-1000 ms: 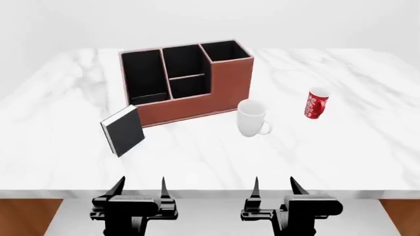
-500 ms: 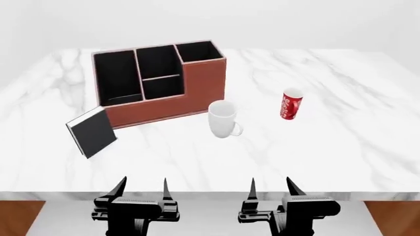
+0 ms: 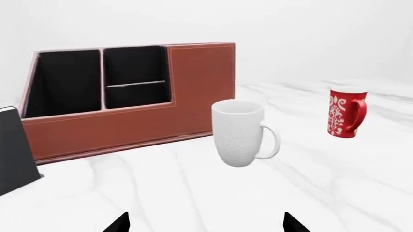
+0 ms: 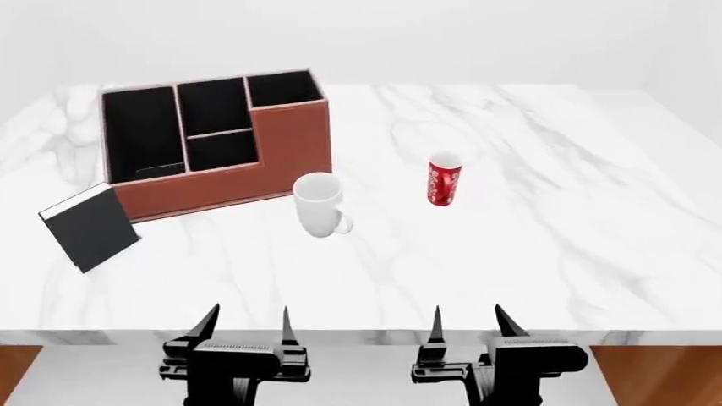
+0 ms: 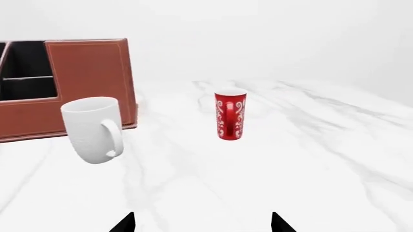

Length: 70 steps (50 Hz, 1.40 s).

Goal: Pick up the red mug and place it to the right of the caddy.

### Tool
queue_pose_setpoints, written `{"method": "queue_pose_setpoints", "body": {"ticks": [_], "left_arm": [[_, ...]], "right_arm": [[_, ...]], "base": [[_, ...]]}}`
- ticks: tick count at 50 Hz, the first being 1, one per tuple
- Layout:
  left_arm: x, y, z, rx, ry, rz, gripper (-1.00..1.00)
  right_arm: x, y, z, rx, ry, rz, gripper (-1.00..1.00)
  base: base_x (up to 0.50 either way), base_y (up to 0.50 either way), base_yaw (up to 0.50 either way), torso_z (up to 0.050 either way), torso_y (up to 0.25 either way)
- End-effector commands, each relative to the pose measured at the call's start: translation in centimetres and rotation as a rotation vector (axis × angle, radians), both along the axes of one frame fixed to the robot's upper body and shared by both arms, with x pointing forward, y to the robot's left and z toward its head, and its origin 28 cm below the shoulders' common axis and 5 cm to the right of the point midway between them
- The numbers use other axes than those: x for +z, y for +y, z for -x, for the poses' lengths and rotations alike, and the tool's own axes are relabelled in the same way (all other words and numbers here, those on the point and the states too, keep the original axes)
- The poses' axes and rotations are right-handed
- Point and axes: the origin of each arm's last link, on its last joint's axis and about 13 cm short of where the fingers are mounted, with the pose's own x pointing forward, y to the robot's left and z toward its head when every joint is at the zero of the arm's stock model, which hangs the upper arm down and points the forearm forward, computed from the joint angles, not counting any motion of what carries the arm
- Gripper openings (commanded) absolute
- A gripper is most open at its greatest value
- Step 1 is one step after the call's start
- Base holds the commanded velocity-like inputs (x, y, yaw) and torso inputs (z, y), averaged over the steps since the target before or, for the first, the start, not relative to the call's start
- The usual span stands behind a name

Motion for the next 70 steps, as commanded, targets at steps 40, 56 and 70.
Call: {"method": "queue_pose_setpoints", "body": {"ticks": [40, 56, 70], "left_arm": [[23.5, 1.1, -4.1, -0.075, -0.188, -0.016, 1.00], [23.5, 1.2, -4.2, -0.070, -0.188, -0.019, 1.00], [23.4, 1.1, -4.4, -0.069, -0.189, -0.026, 1.00]], "right_arm": [[16.7, -2.1, -5.8, -0.103, -0.001, 0.072, 1.00], [16.2, -2.2, -5.9, -0.099, 0.011, 0.073, 1.00], [15.8, -2.1, -6.1, -0.093, 0.022, 0.073, 1.00]], "base": [[0.21, 0.02, 0.00, 0.000, 0.000], [0.50, 0.05, 0.00, 0.000, 0.001], [0.50, 0.05, 0.00, 0.000, 0.001]]}}
